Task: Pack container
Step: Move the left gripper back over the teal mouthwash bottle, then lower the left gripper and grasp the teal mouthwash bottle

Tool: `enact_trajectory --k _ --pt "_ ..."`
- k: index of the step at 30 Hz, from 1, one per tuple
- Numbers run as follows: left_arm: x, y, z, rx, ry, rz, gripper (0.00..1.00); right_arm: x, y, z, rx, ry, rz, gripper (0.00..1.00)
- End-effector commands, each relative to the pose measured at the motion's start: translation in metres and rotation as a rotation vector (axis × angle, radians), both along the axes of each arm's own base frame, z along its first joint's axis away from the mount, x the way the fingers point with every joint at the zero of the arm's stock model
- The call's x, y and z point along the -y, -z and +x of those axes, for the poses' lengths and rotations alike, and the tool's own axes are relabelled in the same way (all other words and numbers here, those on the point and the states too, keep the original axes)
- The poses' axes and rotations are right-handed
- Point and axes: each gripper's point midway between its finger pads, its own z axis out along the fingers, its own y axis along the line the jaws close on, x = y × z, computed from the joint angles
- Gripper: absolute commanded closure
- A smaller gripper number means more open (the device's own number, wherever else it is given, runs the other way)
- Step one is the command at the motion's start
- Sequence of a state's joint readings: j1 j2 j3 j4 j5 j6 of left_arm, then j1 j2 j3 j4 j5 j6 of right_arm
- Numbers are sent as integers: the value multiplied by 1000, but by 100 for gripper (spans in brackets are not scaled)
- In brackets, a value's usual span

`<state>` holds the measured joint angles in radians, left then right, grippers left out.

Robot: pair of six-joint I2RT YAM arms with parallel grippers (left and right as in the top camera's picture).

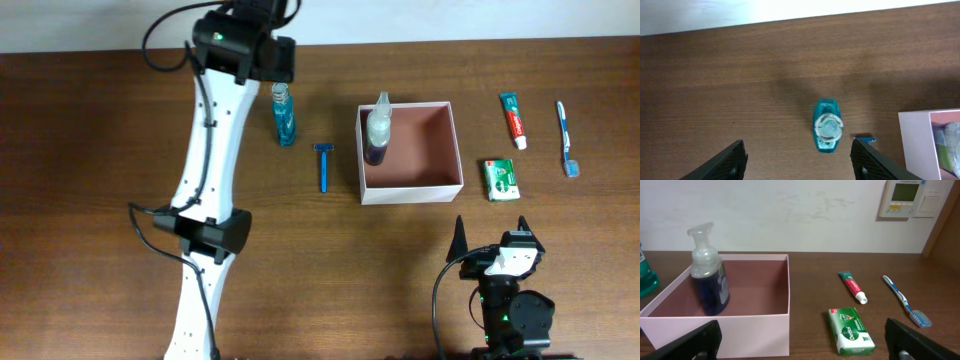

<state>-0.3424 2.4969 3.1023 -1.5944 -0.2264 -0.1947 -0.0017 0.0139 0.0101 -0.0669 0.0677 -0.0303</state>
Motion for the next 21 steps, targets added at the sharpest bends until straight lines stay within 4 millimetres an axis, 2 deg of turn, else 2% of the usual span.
enact_trajectory --k 1,5,10,14,18,21 --pt "-6 10 9 -15 12 -18 32 1 2 0 -4 12 -1 1" --pt "3 28 20 -33 60 -41 32 1 2 0 -4 12 -1 1" --pt "22 69 27 -112 107 -97 31 1 2 0 -4 12 -1 1" --pt "24 100 30 -168 107 -89 32 1 2 0 -3 11 -1 1" --pt "24 115 30 -198 104 -81 32 1 2 0 -4 11 -1 1" --pt "23 118 28 -212 103 -78 33 1 2 0 -3 11 -1 1"
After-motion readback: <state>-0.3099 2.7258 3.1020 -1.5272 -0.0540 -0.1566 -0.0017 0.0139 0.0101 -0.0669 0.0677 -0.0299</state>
